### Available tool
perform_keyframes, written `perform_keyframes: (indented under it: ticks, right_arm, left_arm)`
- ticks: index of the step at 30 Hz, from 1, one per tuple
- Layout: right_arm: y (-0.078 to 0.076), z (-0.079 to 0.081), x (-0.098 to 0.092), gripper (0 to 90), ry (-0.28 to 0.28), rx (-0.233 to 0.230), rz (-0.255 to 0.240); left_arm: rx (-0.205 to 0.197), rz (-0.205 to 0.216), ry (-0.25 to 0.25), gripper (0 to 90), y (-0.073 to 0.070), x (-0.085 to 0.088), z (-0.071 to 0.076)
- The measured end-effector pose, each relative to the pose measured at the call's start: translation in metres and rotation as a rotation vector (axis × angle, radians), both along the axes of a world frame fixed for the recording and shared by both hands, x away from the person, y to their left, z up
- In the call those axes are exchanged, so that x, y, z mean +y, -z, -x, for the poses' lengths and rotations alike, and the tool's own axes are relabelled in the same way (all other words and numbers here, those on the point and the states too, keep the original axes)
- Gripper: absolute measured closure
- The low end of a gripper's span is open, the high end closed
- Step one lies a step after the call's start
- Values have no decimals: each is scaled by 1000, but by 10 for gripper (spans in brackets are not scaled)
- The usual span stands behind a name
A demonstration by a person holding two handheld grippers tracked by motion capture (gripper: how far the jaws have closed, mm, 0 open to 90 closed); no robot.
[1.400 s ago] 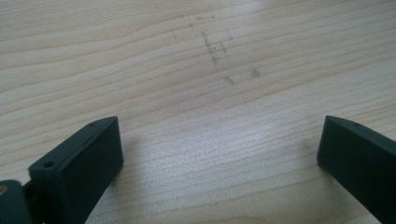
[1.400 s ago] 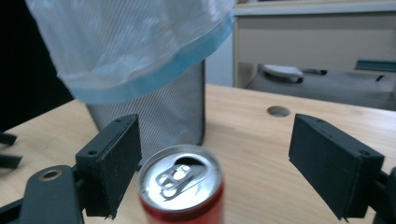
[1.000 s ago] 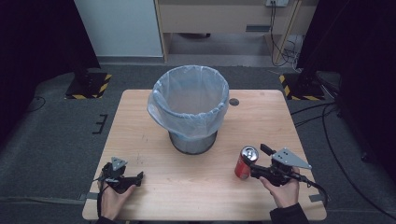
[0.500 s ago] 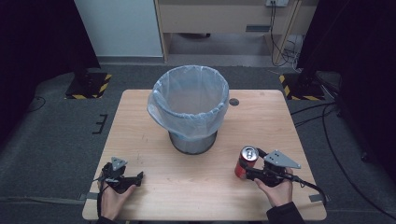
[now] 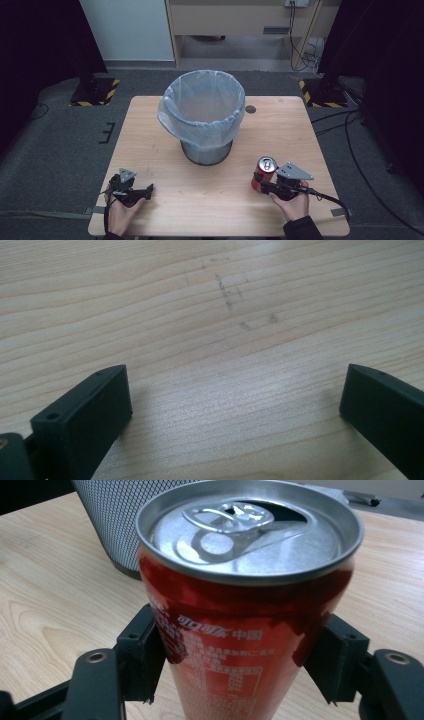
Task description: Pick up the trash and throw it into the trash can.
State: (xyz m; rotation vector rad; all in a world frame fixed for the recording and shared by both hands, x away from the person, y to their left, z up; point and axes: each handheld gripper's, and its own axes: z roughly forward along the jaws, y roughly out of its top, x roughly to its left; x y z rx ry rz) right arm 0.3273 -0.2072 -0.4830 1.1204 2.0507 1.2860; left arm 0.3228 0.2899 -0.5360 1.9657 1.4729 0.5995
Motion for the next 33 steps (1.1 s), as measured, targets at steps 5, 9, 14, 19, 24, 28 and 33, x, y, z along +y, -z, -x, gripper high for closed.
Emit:
perform_keyframes:
  ticks: [5,9,14,19,24,28,33]
  right_arm:
    - [-6,0,-2,337,0,-15,-32]
    - [-14,1,-8,337,-2,-35,-74]
    - [-25,3,-15,337,4,-74,-151]
    - [-37,6,-17,337,7,-117,-173]
    - [-55,8,-16,338,3,-171,-212]
    - [-69,9,-16,337,6,-216,-246]
    - [-85,5,-16,338,11,-268,-296]
  left_arm:
    - [0,0,1,0,0,0,0]
    - [-1,0,1,0,0,0,0]
    - [-1,0,3,0,0,0,0]
    - [-1,0,3,0,0,0,0]
    - [-1,0,3,0,0,0,-1]
    - [0,0,4,0,0,0,-1]
    - [0,0,4,0,0,-1,-1]
